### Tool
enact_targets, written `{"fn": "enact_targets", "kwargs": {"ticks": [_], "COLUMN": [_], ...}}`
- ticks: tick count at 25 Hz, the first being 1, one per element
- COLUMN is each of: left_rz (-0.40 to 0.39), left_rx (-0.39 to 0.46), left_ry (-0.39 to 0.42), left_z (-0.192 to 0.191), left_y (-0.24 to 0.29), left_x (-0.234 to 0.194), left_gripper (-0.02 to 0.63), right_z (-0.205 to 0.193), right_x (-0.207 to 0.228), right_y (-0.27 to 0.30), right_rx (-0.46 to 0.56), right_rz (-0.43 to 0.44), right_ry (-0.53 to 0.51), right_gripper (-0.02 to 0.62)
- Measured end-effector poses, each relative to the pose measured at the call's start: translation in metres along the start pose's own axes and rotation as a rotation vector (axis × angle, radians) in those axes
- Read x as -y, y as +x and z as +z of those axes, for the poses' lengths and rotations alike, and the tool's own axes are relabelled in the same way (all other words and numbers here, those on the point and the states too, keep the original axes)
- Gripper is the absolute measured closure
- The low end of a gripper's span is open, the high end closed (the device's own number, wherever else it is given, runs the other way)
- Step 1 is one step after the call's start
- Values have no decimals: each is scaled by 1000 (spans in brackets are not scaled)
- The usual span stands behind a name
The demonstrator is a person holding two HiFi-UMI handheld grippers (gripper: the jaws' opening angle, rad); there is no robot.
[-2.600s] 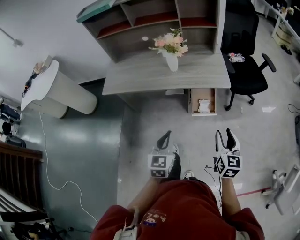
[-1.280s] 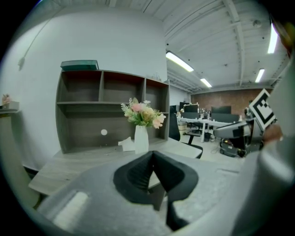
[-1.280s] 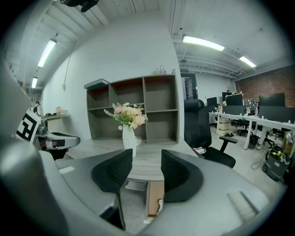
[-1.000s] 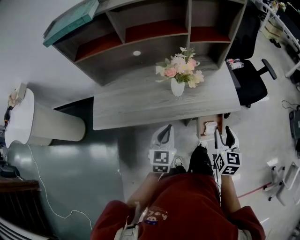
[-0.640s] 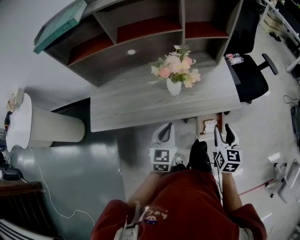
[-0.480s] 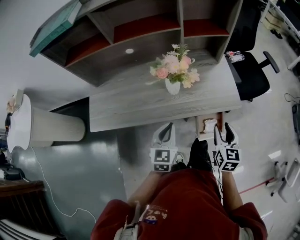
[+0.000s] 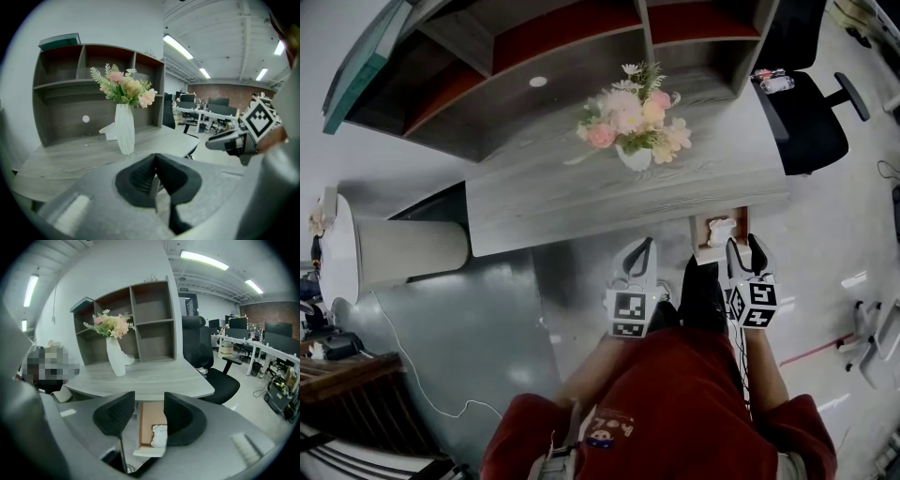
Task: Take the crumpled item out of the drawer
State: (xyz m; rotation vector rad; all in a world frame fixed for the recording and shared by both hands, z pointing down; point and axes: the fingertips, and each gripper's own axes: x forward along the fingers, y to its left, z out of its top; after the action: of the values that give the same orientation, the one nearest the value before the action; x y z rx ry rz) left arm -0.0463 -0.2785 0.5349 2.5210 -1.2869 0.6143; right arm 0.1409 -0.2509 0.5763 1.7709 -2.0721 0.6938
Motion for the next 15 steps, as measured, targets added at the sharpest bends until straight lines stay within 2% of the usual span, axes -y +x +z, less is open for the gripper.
{"fn": "enact_targets", "kwargs": {"ticks": [10, 15], "left_rz": [-37, -53], "left_rx": [-90, -142], "left_ry": [-21, -33], "left_z": [-44, -72], "left_y": [37, 59], "left_x": [17, 24], "left_gripper": [609, 609], "right_z": [-57, -99], "right_x": [13, 23], "right_y": [36, 61], "right_rx": [-132, -227], "right_rz": [30, 44], "right_ry": [4, 4], "right_gripper": [416, 416]}}
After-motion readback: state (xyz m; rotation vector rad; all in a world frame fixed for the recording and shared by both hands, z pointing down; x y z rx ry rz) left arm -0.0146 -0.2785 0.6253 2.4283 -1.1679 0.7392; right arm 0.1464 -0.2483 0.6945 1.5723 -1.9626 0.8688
